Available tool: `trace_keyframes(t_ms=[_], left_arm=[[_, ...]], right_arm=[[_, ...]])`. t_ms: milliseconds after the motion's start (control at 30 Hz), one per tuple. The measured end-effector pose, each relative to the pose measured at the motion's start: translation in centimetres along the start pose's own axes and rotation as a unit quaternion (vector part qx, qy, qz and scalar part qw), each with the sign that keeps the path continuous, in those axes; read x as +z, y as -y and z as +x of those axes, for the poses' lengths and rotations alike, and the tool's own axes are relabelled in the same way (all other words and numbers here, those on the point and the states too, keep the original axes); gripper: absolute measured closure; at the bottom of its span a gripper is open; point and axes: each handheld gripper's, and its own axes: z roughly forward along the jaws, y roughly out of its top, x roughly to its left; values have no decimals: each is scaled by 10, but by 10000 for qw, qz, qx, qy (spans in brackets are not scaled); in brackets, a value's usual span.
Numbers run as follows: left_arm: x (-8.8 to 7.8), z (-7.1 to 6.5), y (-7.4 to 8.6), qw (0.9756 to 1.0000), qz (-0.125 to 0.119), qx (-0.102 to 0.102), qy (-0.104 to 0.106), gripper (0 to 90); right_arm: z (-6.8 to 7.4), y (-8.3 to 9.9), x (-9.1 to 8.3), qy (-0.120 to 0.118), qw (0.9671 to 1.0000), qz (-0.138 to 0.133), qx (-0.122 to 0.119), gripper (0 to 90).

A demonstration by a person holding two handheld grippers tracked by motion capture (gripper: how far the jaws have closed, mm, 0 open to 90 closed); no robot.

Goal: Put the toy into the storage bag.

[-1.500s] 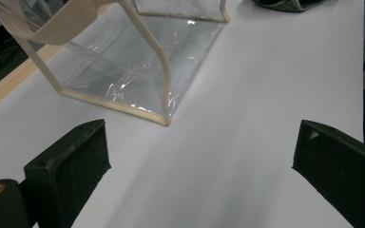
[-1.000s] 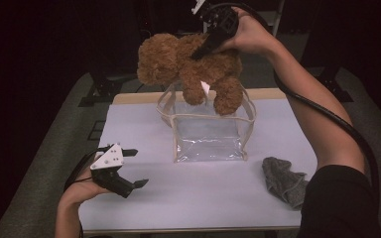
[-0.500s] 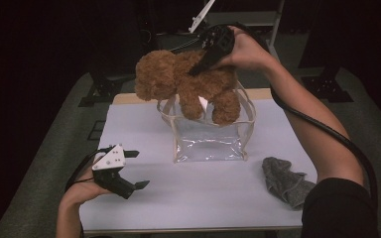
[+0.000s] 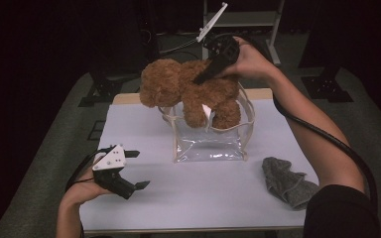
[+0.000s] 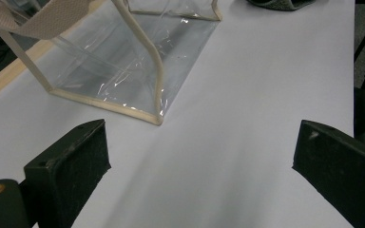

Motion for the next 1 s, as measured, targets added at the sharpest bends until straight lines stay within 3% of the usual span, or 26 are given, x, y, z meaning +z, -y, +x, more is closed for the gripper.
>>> trace_keyframes(t_ms=[200, 500, 767, 1000], left_arm=[[2, 0, 1, 10000, 61, 9, 56, 39], [2, -1, 1, 9999, 70, 34, 64, 39], [4, -1, 1, 9999, 102, 28, 82, 39], [3, -2, 1, 9999, 80, 40, 77, 39]], right_arm=[[-23, 10, -4, 168, 9996, 56, 239, 559], [-37, 15, -14, 303, 9982, -109, 498, 558], [-41, 21, -14, 445, 9977, -51, 517, 556], [-29, 25, 0, 373, 9985, 155, 372, 553]])
